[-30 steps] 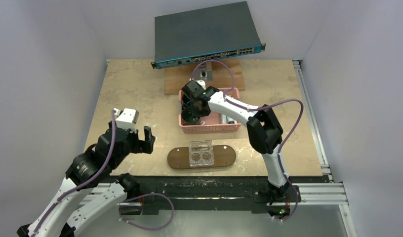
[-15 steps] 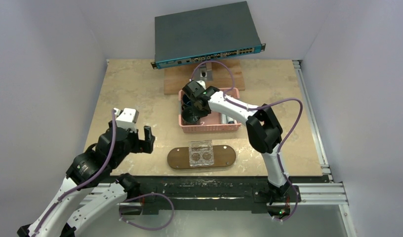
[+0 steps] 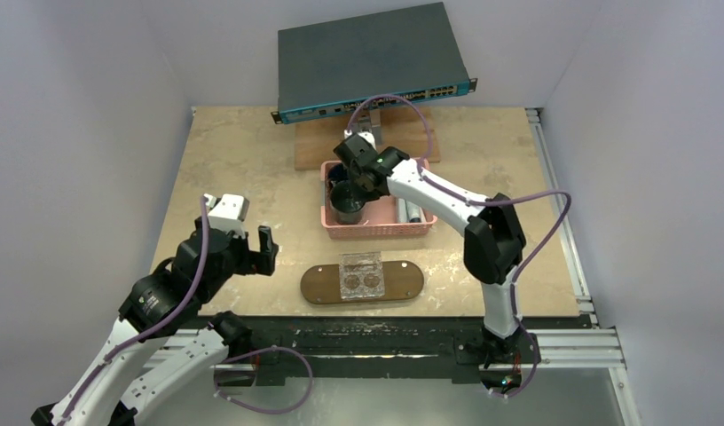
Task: Prepare toiletry sets of a toothbrush and toothpaste on the tray
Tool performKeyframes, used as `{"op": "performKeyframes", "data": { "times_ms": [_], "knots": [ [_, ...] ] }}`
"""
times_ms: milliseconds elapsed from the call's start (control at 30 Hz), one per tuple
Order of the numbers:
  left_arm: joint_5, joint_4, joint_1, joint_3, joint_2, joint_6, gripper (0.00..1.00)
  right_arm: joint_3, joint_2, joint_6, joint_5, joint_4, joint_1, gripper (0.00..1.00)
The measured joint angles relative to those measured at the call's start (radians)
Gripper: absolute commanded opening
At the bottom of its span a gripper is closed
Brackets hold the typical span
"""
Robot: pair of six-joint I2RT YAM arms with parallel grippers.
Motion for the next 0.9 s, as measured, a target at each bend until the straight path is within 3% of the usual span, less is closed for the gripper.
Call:
{"op": "performKeyframes", "data": {
  "times_ms": [500, 900],
  "knots": [
    [-0.006, -0.001, 0.007, 0.000, -0.011, 0.000, 1.00, 0.000, -0.192, -0.048, 0.022, -0.024, 0.016, 0.00],
    [-0.050, -0.002, 0.013, 0.000, -0.074, -0.001, 1.00, 0.000, -0.221, -0.074, 0.009, -0.024, 0.180, 0.00]
  ]
}}
